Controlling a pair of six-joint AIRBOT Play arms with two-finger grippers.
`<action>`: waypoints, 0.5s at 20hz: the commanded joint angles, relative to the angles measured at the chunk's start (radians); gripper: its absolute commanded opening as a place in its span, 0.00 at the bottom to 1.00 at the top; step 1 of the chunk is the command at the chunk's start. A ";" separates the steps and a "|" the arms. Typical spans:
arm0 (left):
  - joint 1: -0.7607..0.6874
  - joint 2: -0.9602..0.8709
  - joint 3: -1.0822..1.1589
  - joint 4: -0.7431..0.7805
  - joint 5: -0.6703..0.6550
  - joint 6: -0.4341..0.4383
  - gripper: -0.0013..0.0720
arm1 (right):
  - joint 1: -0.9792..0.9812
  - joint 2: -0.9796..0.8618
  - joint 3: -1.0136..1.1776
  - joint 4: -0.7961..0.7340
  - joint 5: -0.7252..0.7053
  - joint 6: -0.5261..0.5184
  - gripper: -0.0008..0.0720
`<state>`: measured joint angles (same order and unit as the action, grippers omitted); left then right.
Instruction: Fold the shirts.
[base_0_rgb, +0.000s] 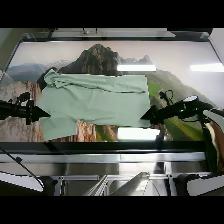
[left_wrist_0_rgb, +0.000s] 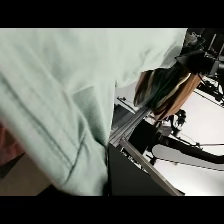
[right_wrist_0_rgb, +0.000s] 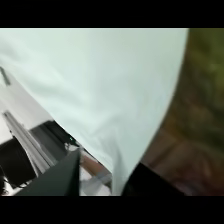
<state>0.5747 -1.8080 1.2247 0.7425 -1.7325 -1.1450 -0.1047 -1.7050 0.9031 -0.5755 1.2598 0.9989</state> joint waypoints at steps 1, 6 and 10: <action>0.001 0.001 0.001 -0.021 -0.020 0.000 0.04 | 0.027 0.019 0.001 0.040 0.064 -0.015 0.22; 0.000 0.000 0.017 -0.328 -0.019 0.024 0.04 | 0.027 0.035 0.024 0.250 0.000 -0.079 0.04; -0.028 -0.001 0.216 -0.342 0.023 0.024 0.04 | 0.002 0.032 0.211 0.306 -0.015 -0.042 0.04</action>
<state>0.5583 -1.8084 1.3319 0.4625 -1.7454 -1.1248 -0.0875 -1.6733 1.0073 -0.3374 1.2633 0.9428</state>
